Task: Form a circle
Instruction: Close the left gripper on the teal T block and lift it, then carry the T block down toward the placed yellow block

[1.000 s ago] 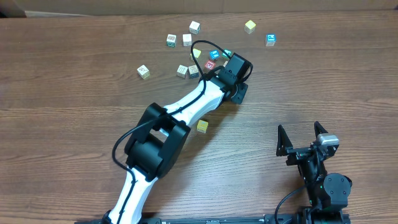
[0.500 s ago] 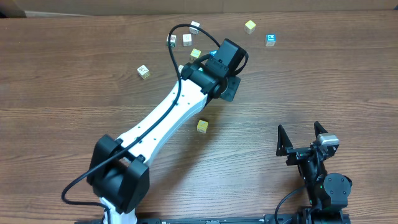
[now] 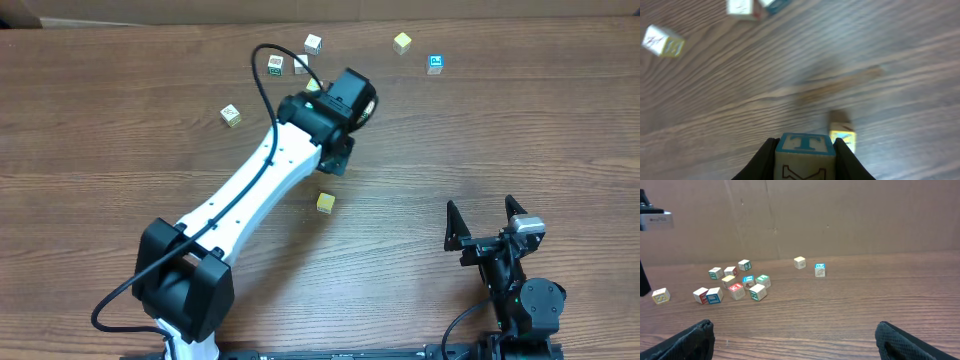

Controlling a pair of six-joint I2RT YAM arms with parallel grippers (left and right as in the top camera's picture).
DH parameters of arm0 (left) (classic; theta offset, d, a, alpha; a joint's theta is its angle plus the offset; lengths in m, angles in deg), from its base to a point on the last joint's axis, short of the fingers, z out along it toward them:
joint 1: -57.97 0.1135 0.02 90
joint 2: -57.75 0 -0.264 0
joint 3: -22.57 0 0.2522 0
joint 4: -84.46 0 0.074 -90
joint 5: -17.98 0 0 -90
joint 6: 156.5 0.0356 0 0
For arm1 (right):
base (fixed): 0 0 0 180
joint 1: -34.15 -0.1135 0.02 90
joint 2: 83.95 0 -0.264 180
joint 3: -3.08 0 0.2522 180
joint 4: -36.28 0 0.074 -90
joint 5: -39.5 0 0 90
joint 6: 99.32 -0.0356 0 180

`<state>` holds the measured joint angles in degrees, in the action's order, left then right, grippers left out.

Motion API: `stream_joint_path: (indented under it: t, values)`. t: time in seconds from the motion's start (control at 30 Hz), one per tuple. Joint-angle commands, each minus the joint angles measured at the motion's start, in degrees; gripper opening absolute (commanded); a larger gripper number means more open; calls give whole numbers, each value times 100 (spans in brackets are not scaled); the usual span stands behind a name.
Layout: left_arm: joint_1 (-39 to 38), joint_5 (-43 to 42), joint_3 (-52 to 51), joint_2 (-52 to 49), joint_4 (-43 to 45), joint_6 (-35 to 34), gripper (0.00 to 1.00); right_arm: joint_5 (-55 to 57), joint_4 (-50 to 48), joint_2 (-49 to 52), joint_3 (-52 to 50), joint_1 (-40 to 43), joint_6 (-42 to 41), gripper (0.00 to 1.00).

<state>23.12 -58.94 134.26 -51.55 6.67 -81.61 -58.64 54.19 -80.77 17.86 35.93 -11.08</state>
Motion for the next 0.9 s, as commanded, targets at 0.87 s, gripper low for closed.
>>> stream_joint_path:
  t: [0.87]
  values:
    - [249, -413, 70, 63, -595, -826, 21, -11, -13, 2, -55, -28, -35, 100]
